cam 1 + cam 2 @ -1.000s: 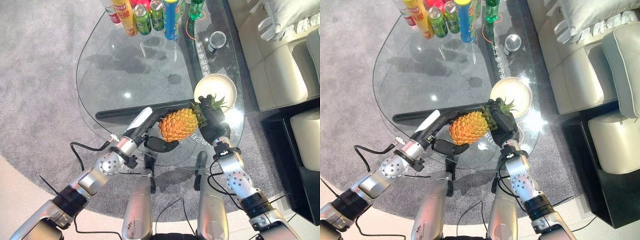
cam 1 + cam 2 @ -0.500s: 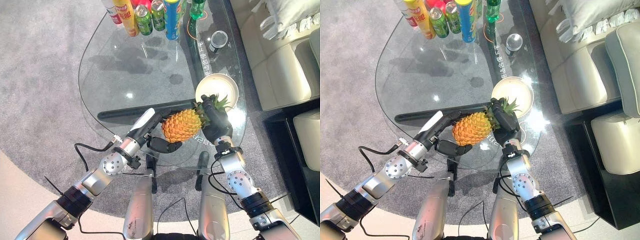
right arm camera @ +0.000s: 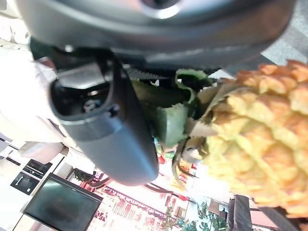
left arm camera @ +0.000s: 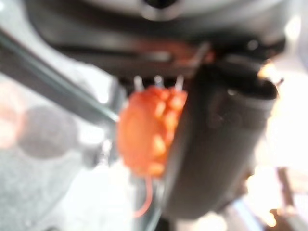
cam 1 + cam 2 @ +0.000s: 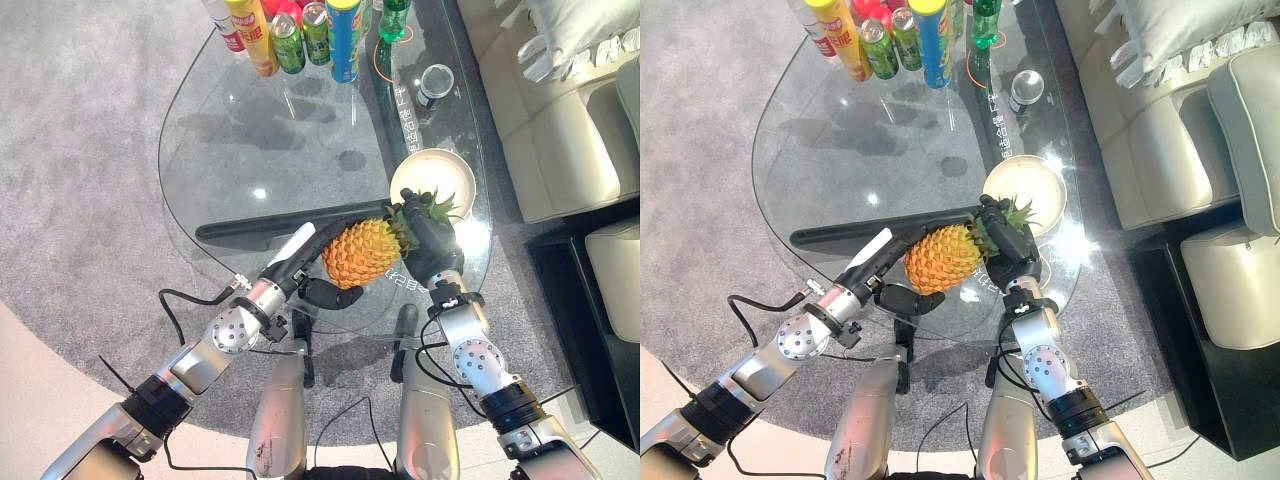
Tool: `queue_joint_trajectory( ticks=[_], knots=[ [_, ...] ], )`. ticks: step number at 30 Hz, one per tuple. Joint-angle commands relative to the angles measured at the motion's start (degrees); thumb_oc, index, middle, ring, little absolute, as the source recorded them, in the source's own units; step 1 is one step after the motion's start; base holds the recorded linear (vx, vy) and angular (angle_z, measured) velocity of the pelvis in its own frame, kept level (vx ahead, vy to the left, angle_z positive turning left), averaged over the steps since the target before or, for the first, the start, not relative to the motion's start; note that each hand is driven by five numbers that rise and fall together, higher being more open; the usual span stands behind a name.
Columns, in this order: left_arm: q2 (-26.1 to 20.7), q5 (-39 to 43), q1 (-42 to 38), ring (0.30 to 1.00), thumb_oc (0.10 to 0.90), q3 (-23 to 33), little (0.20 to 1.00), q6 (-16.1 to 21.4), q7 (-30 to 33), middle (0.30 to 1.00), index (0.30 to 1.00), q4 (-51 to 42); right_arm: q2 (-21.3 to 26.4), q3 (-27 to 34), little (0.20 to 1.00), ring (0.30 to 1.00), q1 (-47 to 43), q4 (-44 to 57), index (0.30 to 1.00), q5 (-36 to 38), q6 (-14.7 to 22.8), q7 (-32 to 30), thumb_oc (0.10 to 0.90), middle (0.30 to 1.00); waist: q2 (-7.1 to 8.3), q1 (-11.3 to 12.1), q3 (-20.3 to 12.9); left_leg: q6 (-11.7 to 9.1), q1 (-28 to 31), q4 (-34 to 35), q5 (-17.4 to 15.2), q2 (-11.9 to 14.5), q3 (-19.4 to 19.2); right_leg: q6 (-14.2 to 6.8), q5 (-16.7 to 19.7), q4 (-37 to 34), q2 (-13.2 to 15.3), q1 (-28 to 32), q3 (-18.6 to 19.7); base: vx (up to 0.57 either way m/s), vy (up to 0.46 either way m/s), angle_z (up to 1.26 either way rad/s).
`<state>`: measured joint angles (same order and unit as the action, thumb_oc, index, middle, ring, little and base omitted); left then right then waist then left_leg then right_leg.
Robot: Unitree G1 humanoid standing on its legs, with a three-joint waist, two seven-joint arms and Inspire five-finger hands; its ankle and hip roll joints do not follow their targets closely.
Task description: Pick up the fruit to the plate
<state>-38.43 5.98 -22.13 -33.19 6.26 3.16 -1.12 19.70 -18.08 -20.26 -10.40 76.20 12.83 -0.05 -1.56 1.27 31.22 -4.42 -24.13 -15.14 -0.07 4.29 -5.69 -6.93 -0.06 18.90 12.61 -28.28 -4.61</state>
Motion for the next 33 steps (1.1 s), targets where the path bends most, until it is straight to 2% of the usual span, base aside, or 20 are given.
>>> queue_joint_trajectory(
  ticks=[1, 7, 12, 19, 29, 30, 33],
  knots=[
    [1.84, 1.38, -1.45, 0.900, 0.800, 2.40, 0.900, 2.37, 1.37, 0.900, 0.900, -8.20, -3.14, -0.13, 0.200, 0.300, -5.44, 9.88, 0.300, -2.57, 1.10, 7.05, 0.100, 0.300, 0.04, -1.45, -1.42, 4.90, -1.56, -3.49, -3.11, -7.81, -1.81, 1.64, 1.99, -4.44, -5.08, 2.81, -4.74, 0.00, 0.000, 0.00],
    [1.78, 1.81, -1.26, 0.900, 0.800, 2.75, 0.900, 2.06, 1.36, 0.900, 0.900, -7.68, -2.39, 0.53, 0.200, 0.300, -5.58, 10.25, 0.300, -6.26, 2.10, 5.89, 0.100, 0.300, 0.13, -1.46, -1.42, 4.84, -1.63, -3.49, -3.07, -7.60, -2.04, 1.70, 1.91, -4.41, -5.00, 2.81, -5.11, 0.00, 0.000, 0.00],
    [1.40, 1.63, -0.46, 0.900, 0.800, 3.43, 0.900, 1.08, 1.13, 0.900, 0.900, -8.17, -0.59, 1.77, 0.200, 0.300, -5.67, 12.35, 0.300, -13.81, 4.94, 3.00, 0.100, 0.300, 0.33, -1.48, -1.42, 4.81, -1.33, -3.33, -3.10, -7.40, -2.17, 1.61, 1.83, -4.36, -4.92, 3.02, -5.53, 0.00, 0.000, 0.00],
    [1.65, 1.01, 1.48, 0.900, 0.800, 4.87, 0.900, 0.25, 0.81, 0.900, 0.900, -7.91, 2.27, 4.18, 0.200, 0.300, -5.44, 17.09, 0.300, -24.51, 5.81, -0.16, 0.100, 0.300, 0.54, -1.95, -1.42, 4.87, -1.21, -3.69, -3.51, -7.16, -2.40, 1.60, 1.44, -3.92, -5.14, 2.95, -5.30, 0.00, 0.000, 0.00],
    [2.10, 0.13, 2.44, 0.900, 0.800, 5.58, 0.900, -0.61, 1.57, 0.900, 0.900, -7.16, 4.48, 6.86, 0.200, 0.300, -5.22, 20.77, 0.300, -33.67, 7.68, -5.23, 0.100, 0.300, 0.77, -2.51, -1.42, 4.71, -1.34, -3.94, -3.65, -6.78, -2.71, 1.66, 1.16, -3.82, -5.56, 2.90, -4.89, 0.00, 0.000, 0.00],
    [2.25, 0.06, 2.54, 0.900, 0.800, 5.72, 0.900, -0.80, 1.47, 0.900, 0.900, -7.03, 4.96, 7.32, 0.200, 0.300, -5.31, 21.44, 0.300, -36.58, 7.76, -7.26, 0.100, 0.300, 0.78, -2.61, -1.42, 4.65, -1.36, -4.00, -3.66, -6.63, -2.75, 1.66, 1.13, -3.65, -5.59, 2.76, -4.82, 0.00, 0.000, 0.00],
    [2.43, 0.05, 2.51, 0.900, 0.800, 5.71, 0.900, -1.12, 1.65, 0.900, 0.900, -6.97, 5.38, 7.70, 0.200, 0.300, -5.42, 21.87, 0.300, -39.22, 7.72, -9.12, 0.100, 0.300, 0.79, -2.72, -1.42, 4.63, -1.32, -4.00, -3.68, -6.53, -2.80, 1.68, 1.07, -3.63, -5.63, 2.77, -4.78, 0.00, 0.000, 0.00]
  ],
)
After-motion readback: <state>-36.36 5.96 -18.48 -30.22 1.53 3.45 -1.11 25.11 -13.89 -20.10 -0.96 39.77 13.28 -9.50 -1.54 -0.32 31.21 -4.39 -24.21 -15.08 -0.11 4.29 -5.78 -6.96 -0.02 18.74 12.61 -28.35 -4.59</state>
